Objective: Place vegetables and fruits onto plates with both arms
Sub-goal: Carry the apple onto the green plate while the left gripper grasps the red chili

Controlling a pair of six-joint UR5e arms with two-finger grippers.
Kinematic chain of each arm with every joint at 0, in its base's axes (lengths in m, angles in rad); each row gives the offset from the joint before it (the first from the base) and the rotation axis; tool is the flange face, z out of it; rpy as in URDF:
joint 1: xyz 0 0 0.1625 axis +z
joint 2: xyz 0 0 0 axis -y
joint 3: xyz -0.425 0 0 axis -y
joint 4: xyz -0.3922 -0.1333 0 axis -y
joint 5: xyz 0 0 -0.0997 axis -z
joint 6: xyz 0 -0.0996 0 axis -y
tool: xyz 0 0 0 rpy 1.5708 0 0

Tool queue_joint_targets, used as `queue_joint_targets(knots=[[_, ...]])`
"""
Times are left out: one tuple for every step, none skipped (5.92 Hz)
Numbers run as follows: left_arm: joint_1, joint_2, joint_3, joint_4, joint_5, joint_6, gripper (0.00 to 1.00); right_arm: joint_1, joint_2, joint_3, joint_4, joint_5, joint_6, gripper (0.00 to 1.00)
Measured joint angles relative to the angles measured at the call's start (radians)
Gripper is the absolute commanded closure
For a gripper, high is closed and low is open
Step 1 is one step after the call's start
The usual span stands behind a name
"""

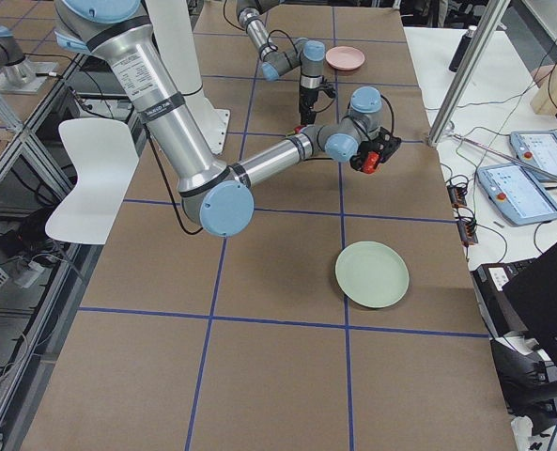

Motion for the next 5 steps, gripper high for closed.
queue_joint_targets(knots=[[0.001, 0.0, 0.0, 0.0, 0.0, 0.0, 0.4, 0.047, -0.03, -0.007, 0.0, 0.025, -0.092, 1.0], [0.002, 0.0, 0.001, 0.0, 0.0, 0.0, 0.4, 0.079, -0.053, -0.013, -0.001, 0.042, -0.16, 1.0], [0.003, -0.003, 0.002, 0.0, 0.001, 0.0, 0.65, 0.096, -0.067, -0.019, -0.001, 0.051, -0.19, 1.0], [0.004, -0.009, 0.006, 0.0, 0.002, -0.001, 1.0, 0.104, -0.078, -0.022, -0.001, 0.053, -0.213, 1.0], [0.005, -0.015, 0.01, 0.0, 0.004, -0.001, 1.0, 0.112, -0.092, -0.027, 0.0, 0.052, -0.247, 1.0]])
